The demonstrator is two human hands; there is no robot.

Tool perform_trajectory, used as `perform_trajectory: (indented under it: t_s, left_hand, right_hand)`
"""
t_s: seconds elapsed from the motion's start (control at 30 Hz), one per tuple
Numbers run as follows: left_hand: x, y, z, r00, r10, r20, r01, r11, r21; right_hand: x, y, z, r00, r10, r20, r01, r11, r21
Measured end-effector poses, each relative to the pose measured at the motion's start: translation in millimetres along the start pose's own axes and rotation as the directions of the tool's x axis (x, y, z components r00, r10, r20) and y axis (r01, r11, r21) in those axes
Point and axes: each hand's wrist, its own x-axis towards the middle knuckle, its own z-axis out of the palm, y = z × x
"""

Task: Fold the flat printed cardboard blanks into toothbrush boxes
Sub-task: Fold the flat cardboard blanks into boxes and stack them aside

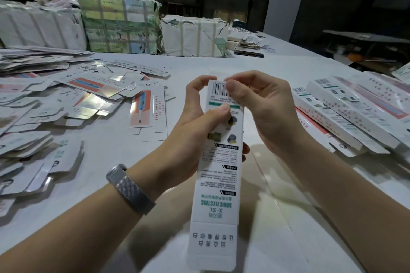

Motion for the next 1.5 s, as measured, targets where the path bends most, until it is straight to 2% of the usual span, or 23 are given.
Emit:
perform_trajectory:
  t_s: [0.1,0.2,0.3,0.43,0.67,0.77,0.87,1.0,1.17,1.27,1.4,1.5]
  left_hand:
    - [1,0,0,1.0,0.002,-0.011,-0.002,1.0,-0.007]
    - [1,-1,-1,1.0,-0.002,-0.023,0.002,1.0,0.002]
    - [1,-1,-2,1.0,-0.019,-0.02,0.019,1.0,-0.012]
    - [0,-4,0,1.0,-0.021,-0.015,0.021,1.0,0.021]
    - [-1,-6,2,1.0,0.015,-0.01,-0.014,0.998,0.061]
    - [-1,-4,0,1.0,0.011,0.004,-0.011,0.998,0.061]
    - [0,-4,-2,1.0,0.016,0.024,-0.018,0.997,0.077]
    - [0,-5,-5,0.999,0.015,0.035,-0.018,0.996,0.085]
    - [0,-11,-3,0.997,0.073,0.004,-0.073,0.993,0.089]
    - [0,-11,-4,0.998,0.057,0.006,-0.057,0.994,0.093]
    - [1,-10,-4,0.999,0.044,-0.01,-0.042,0.988,0.148]
    - [1,-10,-4,0.999,0.054,-0.006,-0.052,0.987,0.154]
  right_hand:
    - [-1,3,1,0.999,0.006,-0.053,-0.007,1.0,-0.024]
    - [1,6,2,0.992,0.081,-0.093,-0.089,0.992,-0.092]
    - [2,6,1,0.977,0.213,-0.002,-0.211,0.968,0.134]
    - [4,3,-2,0.975,0.223,0.019,-0.212,0.893,0.397]
    - [4,-2,-5,0.978,0.182,0.103,-0.209,0.84,0.501]
    - [4,-3,-6,0.969,0.211,0.131,-0.248,0.809,0.533]
    - [4,-2,-8,0.944,0.244,0.222,-0.329,0.733,0.595]
    - [6,-3,-9,0.936,0.235,0.264,-0.345,0.766,0.543]
    - [5,0,-8,0.96,0.182,0.211,-0.266,0.829,0.493]
    - [5,-1,-7,0.976,0.14,0.166,-0.196,0.898,0.395]
    - [5,-5,-6,0.969,0.193,0.154,-0.233,0.921,0.312]
    - [5,-5,-5,0.945,0.235,0.227,-0.292,0.919,0.266]
